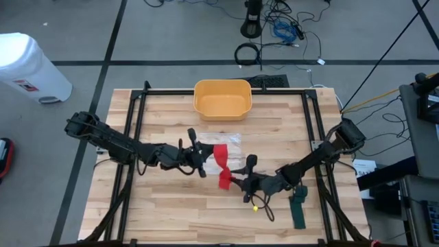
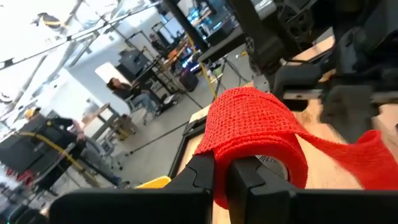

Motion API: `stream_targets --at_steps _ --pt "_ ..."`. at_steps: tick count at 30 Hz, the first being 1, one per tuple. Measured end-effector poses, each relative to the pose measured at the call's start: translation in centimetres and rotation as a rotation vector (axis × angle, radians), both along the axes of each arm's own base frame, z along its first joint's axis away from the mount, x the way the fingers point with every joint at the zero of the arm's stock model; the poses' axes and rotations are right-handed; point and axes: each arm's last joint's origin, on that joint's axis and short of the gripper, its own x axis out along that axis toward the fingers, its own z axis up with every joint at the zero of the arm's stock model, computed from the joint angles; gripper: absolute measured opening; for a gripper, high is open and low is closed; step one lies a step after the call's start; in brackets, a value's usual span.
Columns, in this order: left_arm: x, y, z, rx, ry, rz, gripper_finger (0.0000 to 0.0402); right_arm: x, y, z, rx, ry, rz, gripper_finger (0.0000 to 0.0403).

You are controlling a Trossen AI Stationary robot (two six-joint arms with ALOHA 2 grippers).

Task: Roll bandage
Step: Roll the red bandage

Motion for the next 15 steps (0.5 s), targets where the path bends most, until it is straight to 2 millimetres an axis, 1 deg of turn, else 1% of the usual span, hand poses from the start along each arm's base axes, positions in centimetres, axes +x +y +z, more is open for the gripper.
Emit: stream_targets --at_steps 3,6,9,12,15 --pt "0.0 -0.1 0.1 0.033 -0.002 -0.037 0.0013 -0.2 0.3 -0.1 -0.021 0.008 -0.013 0.0188" --pt "0.0 -0.1 0.1 0.074 0.009 -0.055 0.0013 -0.6 0.8 0.2 -0.030 -0.005 -0.010 0.0214" --pt "0.0 -0.1 0.1 0.102 0.019 -0.056 0.0013 -1.0 1.3 1.3 0.003 -0.043 0.007 0.0218" --pt "0.0 -0.1 0.1 0.172 0.037 -0.060 0.0013 -1.4 1.3 2.4 0.017 -0.066 0.008 0.0209" --pt "0.0 -0.5 0.3 0.256 0.036 -0.104 0.0013 -1.6 0.9 3.1 0.018 -0.074 -0.026 0.0197"
